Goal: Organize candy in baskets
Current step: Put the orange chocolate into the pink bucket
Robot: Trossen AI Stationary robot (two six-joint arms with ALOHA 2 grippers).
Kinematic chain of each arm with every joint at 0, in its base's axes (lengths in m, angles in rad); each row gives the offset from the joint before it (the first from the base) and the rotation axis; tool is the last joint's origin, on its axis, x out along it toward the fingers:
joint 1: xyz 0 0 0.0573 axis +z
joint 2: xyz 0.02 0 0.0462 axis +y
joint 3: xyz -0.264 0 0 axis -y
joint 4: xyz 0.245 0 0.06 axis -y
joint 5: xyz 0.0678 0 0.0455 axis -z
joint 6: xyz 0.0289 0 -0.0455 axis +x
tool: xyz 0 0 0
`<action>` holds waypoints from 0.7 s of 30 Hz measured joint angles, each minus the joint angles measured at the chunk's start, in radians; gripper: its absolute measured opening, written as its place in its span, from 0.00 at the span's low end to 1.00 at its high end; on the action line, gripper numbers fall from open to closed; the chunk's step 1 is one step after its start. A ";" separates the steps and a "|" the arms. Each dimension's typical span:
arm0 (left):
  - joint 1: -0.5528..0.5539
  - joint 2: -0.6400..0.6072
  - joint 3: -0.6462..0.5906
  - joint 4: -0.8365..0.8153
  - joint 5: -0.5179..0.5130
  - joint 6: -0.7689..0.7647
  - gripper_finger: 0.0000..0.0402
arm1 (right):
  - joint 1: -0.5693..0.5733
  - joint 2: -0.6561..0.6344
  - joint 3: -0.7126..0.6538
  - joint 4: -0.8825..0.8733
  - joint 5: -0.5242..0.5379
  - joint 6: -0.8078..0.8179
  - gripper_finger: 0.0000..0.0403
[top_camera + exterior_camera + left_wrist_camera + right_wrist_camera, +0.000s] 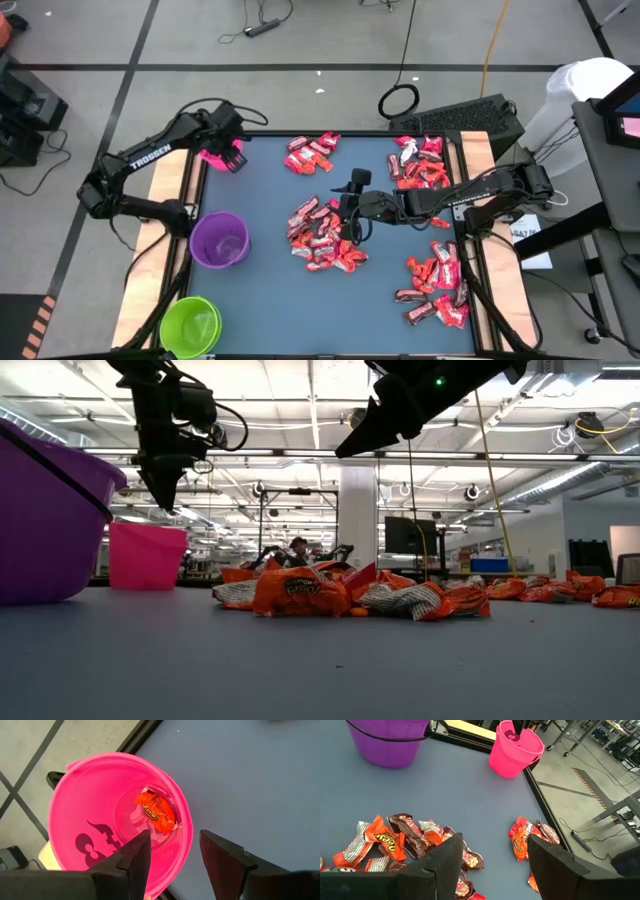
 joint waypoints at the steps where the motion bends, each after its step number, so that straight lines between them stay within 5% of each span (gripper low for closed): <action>1: 0.000 0.000 0.000 0.000 0.000 0.000 0.44 | 0.000 0.000 0.000 0.000 0.000 0.000 0.52; 14: -0.001 0.000 0.000 0.009 0.007 0.001 0.44 | 0.000 0.000 0.000 0.000 0.000 -0.002 0.52; 21: -0.109 0.000 -0.001 0.073 0.279 -0.060 0.44 | 0.000 0.000 0.000 0.000 0.000 -0.002 0.52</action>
